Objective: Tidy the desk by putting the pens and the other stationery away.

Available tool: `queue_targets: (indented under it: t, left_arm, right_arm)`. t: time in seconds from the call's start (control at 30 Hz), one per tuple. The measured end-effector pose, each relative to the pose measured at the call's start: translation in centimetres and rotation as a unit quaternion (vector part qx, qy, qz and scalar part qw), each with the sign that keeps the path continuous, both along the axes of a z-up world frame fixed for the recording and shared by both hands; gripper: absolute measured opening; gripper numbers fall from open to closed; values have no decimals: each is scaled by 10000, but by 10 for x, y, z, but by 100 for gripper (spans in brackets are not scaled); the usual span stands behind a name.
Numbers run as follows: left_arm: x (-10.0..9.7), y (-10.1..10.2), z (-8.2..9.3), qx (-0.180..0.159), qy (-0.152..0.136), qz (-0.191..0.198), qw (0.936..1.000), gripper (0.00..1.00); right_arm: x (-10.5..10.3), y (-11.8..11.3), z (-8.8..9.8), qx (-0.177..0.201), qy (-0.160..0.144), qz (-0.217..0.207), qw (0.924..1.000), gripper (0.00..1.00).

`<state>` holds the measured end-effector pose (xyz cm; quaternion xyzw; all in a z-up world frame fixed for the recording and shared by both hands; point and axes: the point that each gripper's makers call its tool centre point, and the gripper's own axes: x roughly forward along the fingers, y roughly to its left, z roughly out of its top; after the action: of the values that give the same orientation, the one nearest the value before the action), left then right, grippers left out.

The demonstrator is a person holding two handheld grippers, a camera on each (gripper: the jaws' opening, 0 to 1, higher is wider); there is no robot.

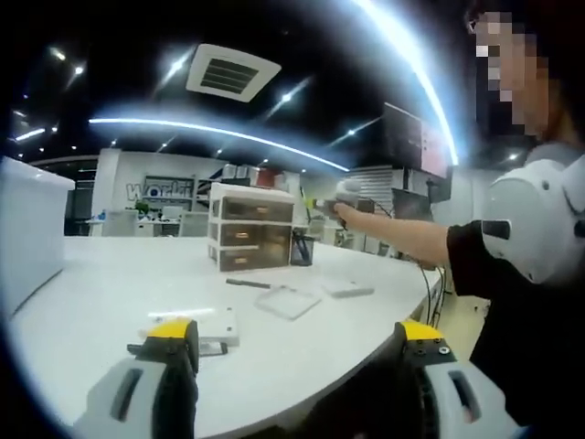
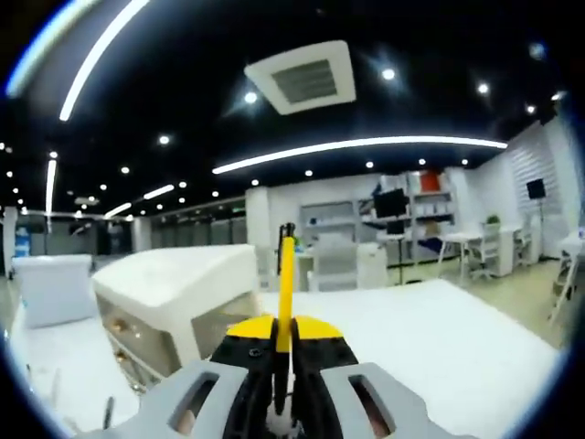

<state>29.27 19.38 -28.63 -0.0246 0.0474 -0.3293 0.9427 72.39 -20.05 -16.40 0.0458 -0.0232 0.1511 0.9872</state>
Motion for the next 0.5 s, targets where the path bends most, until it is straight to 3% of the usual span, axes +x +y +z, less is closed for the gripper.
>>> queue_targets:
  t: [0.3, 0.5]
  left_arm:
    - [0, -1, -1, 17, 13, 23, 10000, 87]
    - [0, -4, -1, 33, 13, 0, 10000, 87]
  right_arm:
    - [5, -1, -9, -205, 7, 57, 9998, 5]
    - [5, -3, -13, -76, 76, 127, 9999, 12]
